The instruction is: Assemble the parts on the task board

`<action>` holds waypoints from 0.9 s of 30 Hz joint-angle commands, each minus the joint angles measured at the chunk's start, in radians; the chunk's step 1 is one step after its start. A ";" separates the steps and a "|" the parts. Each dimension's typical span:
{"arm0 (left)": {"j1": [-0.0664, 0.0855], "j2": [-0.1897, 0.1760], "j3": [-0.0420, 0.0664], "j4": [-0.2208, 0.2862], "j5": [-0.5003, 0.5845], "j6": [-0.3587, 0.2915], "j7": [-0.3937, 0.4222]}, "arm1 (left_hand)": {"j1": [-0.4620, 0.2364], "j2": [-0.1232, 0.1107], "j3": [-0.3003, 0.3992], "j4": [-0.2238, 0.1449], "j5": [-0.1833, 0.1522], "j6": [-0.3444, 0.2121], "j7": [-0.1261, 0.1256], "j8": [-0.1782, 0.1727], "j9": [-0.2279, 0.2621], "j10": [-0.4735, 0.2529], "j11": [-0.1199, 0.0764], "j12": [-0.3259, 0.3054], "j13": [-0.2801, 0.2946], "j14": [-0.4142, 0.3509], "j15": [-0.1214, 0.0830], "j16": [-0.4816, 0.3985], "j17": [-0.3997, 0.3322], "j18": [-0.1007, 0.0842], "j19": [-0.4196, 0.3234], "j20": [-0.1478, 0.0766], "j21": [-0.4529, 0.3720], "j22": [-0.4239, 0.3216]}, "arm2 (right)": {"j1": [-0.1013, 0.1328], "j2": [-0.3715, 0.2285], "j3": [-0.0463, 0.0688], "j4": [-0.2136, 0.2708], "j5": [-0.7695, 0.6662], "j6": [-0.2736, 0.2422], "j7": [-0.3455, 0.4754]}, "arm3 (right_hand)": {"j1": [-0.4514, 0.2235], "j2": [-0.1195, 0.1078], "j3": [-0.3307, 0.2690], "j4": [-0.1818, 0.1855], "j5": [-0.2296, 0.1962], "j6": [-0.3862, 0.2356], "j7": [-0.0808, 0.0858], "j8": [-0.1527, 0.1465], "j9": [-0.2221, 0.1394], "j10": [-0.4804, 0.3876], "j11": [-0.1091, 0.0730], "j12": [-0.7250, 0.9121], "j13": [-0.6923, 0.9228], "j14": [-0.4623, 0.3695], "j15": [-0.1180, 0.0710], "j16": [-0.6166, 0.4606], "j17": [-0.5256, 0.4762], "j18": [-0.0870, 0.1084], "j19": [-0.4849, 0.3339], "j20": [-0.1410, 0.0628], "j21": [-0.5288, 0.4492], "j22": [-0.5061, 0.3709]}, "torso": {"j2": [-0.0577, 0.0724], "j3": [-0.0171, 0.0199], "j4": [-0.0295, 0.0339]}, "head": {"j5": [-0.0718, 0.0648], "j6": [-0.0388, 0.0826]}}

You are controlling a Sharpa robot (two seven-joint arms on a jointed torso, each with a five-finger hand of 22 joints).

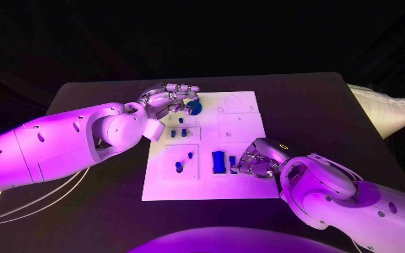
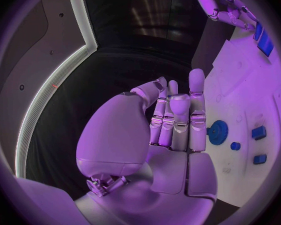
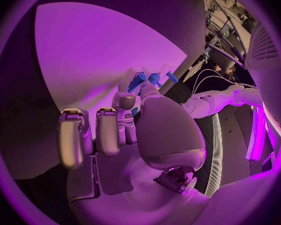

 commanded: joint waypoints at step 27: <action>0.000 0.003 0.000 -0.002 -0.005 0.017 -0.011 | -0.010 0.002 -0.007 0.000 0.005 -0.008 -0.001 0.005 0.000 -0.009 -0.001 0.006 -0.001 0.010 0.000 0.007 0.000 0.020 0.011 0.000 -0.004 -0.002 | -0.004 0.020 0.000 -0.029 -0.016 0.027 0.010 | 0.011 0.022 -0.011 0.007 -0.012 0.008 0.004 -0.005 0.001 0.006 0.001 0.001 0.007 0.056 -0.005 0.003 0.003 -0.013 0.005 -0.003 0.001 0.125 | 0.002 0.0011 0.0019 | -0.001 -0.004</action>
